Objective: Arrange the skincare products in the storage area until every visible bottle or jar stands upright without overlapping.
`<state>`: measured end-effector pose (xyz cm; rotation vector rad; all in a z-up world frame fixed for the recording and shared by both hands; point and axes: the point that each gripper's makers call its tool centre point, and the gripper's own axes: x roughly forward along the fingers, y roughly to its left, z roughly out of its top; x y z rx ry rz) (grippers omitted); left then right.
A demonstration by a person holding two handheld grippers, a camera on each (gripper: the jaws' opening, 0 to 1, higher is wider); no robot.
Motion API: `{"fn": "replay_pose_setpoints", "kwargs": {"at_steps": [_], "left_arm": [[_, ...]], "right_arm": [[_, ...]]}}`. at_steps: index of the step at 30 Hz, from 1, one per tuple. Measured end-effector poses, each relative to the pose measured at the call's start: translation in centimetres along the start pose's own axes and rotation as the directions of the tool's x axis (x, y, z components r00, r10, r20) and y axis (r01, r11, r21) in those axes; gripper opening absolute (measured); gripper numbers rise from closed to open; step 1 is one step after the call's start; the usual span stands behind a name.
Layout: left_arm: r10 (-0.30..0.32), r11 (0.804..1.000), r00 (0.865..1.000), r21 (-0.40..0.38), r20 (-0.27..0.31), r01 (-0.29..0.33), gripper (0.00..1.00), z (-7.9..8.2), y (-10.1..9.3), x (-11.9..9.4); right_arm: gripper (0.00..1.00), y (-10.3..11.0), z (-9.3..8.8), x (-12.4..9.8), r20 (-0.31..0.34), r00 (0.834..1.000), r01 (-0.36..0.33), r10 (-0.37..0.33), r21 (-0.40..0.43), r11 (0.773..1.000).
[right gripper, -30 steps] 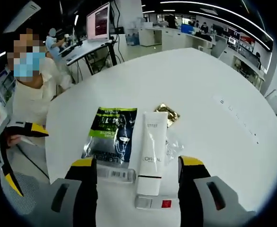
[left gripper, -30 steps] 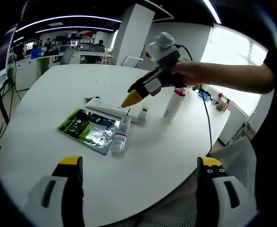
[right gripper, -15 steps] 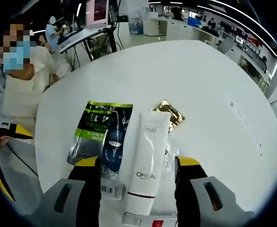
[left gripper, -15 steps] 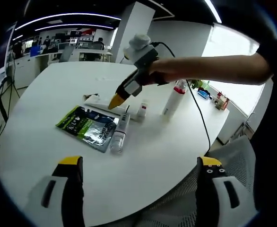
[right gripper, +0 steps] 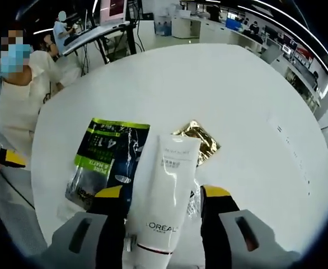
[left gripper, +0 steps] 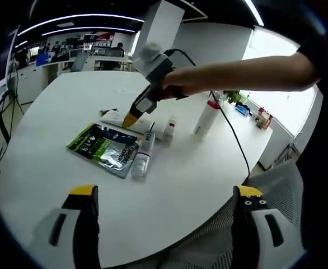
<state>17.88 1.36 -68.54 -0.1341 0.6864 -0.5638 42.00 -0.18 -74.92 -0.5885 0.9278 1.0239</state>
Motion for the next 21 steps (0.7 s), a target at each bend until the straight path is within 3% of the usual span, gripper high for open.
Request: {"fn": "replay_pose_setpoints", "kwargs": {"at_steps": [4, 14, 21], "left_arm": [[0.004, 1.000, 1.000, -0.005, 0.001, -0.004, 0.92, 0.0, 0.0, 0.0], [0.007, 1.000, 1.000, -0.014, -0.003, -0.007, 0.92, 0.0, 0.1, 0.0], [0.009, 1.000, 1.000, -0.018, -0.004, -0.009, 0.92, 0.0, 0.2, 0.0]], "right_arm": [[0.46, -0.4, -0.3, 0.5, -0.014, 1.000, 0.008, -0.008, -0.021, 1.000], [0.39, -0.6, -0.4, 2.0, -0.040, 0.999, 0.035, -0.036, -0.019, 0.999], [0.36, -0.7, -0.8, 1.6, -0.059, 0.997, 0.055, -0.057, -0.038, 0.998]]}}
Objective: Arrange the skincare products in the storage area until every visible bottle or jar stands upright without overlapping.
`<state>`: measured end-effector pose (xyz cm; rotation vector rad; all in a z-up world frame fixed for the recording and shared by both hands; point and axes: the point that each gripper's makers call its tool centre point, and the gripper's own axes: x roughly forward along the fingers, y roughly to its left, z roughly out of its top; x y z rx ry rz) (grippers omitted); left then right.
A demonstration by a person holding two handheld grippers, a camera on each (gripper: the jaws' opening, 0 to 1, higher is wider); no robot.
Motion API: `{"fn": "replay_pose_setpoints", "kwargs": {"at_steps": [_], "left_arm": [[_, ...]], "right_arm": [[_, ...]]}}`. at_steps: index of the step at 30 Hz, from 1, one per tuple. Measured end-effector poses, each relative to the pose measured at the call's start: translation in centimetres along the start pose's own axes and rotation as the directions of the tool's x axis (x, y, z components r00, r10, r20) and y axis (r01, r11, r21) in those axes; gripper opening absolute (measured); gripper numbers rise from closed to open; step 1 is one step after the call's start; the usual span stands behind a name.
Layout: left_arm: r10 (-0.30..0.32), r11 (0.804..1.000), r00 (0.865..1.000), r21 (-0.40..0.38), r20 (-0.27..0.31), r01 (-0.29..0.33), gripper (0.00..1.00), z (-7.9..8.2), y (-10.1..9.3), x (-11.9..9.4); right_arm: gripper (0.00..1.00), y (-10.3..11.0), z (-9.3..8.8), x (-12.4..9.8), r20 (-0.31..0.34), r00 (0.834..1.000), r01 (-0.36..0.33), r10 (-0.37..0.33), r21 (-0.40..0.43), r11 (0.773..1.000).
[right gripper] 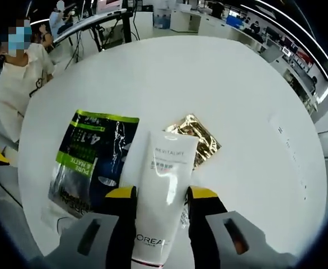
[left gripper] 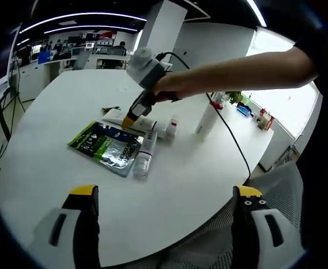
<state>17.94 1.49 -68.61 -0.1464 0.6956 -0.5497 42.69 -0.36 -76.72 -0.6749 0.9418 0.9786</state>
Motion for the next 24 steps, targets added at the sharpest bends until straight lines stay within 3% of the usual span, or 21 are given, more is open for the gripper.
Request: {"fn": "replay_pose_setpoints", "kwargs": {"at_steps": [4, 8, 13, 24], "left_arm": [[0.001, 1.000, 1.000, -0.002, -0.001, -0.001, 0.92, -0.02, 0.00, 0.02], [0.001, 1.000, 1.000, -0.002, -0.002, -0.001, 0.91, -0.02, -0.05, 0.03], [0.000, 1.000, 1.000, -0.008, 0.001, 0.000, 0.91, 0.03, -0.04, 0.01], [0.002, 1.000, 1.000, -0.011, 0.008, -0.002, 0.91, 0.17, 0.02, -0.02]], "right_arm": [[0.36, -0.03, -0.08, 0.13, -0.001, 1.000, -0.005, 0.005, -0.008, 1.000], [0.34, -0.02, -0.29, 0.22, 0.036, 0.999, -0.027, 0.026, 0.046, 0.999], [0.33, -0.08, -0.18, 0.29, 0.060, 0.998, -0.012, 0.009, 0.048, 0.999], [0.32, 0.29, 0.29, -0.41, 0.091, 0.996, 0.011, -0.009, -0.019, 1.000]]}}
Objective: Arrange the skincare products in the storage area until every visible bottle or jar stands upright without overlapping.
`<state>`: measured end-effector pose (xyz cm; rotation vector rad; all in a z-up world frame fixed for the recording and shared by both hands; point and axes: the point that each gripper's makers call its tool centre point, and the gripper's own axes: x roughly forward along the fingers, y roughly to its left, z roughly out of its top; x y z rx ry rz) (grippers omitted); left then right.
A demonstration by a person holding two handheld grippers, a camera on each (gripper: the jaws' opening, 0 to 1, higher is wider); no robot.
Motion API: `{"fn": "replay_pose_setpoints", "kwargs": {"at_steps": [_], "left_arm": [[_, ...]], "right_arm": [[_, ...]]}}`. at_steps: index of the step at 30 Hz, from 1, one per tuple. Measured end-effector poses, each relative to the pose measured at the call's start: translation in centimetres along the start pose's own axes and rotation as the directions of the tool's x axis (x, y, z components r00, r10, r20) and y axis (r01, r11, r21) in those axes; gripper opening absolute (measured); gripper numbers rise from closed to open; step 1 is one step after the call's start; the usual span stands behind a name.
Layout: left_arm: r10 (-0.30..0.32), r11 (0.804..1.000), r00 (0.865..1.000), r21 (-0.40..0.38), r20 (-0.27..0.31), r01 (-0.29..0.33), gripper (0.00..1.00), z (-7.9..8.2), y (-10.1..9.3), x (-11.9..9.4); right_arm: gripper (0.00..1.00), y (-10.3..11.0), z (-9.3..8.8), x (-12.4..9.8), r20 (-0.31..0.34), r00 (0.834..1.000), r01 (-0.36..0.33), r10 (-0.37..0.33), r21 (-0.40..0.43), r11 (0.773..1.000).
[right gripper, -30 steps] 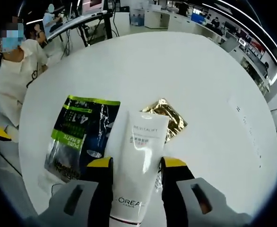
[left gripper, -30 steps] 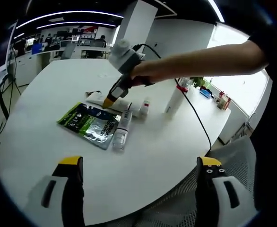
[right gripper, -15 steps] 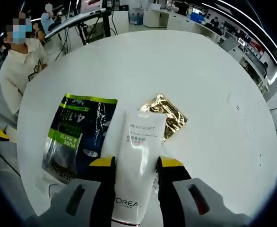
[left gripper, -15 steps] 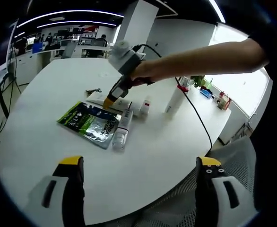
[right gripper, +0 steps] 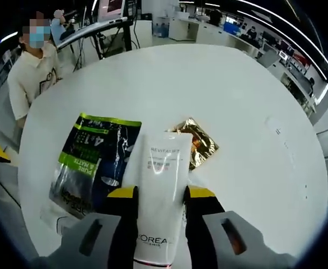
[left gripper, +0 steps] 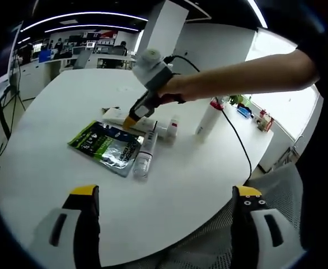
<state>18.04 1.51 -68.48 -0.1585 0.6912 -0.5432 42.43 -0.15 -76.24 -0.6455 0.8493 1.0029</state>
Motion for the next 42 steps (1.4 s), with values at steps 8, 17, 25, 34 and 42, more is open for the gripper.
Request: {"fn": "replay_pose_setpoints", "kwargs": {"at_steps": [8, 17, 25, 34, 42], "left_arm": [[0.003, 1.000, 1.000, 0.006, 0.001, -0.003, 0.91, 0.1, -0.1, 0.0], [-0.003, 1.000, 1.000, 0.004, 0.022, 0.003, 0.91, 0.4, 0.1, -0.2], [-0.001, 0.999, 0.997, -0.041, 0.073, 0.004, 0.90, 1.4, -0.2, -0.4], [0.000, 1.000, 0.998, -0.025, 0.068, 0.002, 0.90, 1.5, -0.4, -0.4], [0.002, 1.000, 0.998, -0.018, 0.065, -0.001, 0.90, 1.5, -0.4, -0.4]], "right_arm": [[0.31, -1.2, 1.1, -2.3, 0.108, 0.992, 0.063, -0.061, -0.017, 0.998], [0.31, -1.5, 1.9, -5.7, 0.251, 0.962, 0.110, -0.111, 0.018, 0.994], [0.30, -1.6, 2.1, -7.6, 0.326, 0.935, 0.143, -0.139, 0.014, 0.990], [0.30, -1.5, 2.6, -9.0, 0.364, 0.920, 0.152, -0.148, 0.016, 0.988], [0.30, -1.3, 2.6, -9.6, 0.384, 0.912, 0.141, -0.144, 0.036, 0.989]]}}
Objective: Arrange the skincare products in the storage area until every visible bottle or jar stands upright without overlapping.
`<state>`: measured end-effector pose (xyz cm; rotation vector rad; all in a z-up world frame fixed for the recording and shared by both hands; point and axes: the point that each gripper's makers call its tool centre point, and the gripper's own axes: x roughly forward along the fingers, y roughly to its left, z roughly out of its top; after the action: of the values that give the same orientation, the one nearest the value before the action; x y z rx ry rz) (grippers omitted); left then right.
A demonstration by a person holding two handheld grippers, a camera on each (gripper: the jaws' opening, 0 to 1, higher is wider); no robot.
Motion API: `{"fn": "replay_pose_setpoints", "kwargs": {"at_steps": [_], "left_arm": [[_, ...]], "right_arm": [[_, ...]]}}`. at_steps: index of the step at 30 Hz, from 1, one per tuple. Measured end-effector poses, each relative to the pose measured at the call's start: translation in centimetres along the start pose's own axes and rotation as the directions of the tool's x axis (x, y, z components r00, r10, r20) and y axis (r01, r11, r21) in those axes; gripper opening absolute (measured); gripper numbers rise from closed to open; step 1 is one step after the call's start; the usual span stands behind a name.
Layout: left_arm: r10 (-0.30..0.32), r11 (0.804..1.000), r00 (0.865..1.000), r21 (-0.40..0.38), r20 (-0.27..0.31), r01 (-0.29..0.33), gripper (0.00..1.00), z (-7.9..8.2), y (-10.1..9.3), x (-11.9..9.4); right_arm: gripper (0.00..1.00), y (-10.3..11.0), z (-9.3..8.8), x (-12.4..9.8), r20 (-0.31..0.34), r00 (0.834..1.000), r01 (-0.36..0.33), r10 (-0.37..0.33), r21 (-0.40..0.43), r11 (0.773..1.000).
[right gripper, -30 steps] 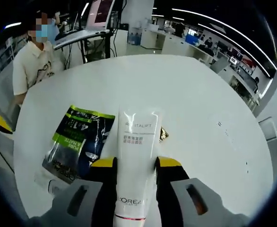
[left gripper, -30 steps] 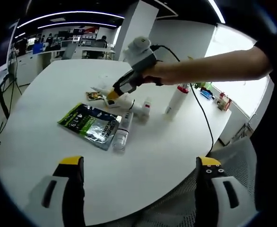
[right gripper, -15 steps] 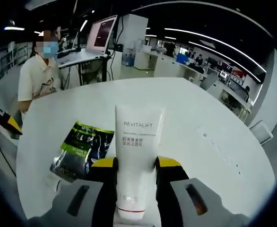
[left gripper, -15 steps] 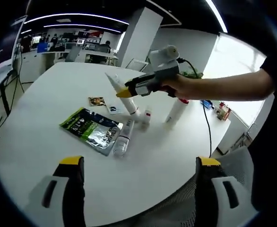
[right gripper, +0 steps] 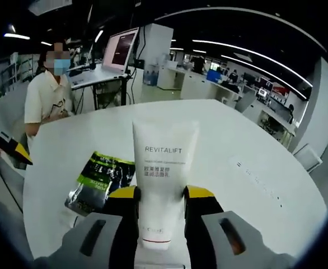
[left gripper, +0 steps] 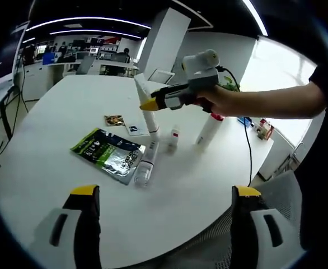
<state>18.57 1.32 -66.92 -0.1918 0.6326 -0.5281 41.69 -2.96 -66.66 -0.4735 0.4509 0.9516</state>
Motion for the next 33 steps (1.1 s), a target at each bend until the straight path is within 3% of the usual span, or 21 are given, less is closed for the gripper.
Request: {"fn": "replay_pose_setpoints", "kwargs": {"at_steps": [18, 33], "left_arm": [[-0.001, 1.000, 1.000, 0.006, -0.007, 0.001, 0.90, -0.2, 0.2, 0.0], [-0.005, 1.000, 1.000, 0.013, 0.002, 0.005, 0.90, 0.0, -0.1, -0.1]], "right_arm": [[0.30, 0.0, 0.7, -0.9, 0.046, 0.999, 0.006, -0.007, 0.021, 1.000], [0.30, 2.0, 3.6, -4.3, 0.134, 0.991, -0.003, 0.002, 0.010, 1.000]]}}
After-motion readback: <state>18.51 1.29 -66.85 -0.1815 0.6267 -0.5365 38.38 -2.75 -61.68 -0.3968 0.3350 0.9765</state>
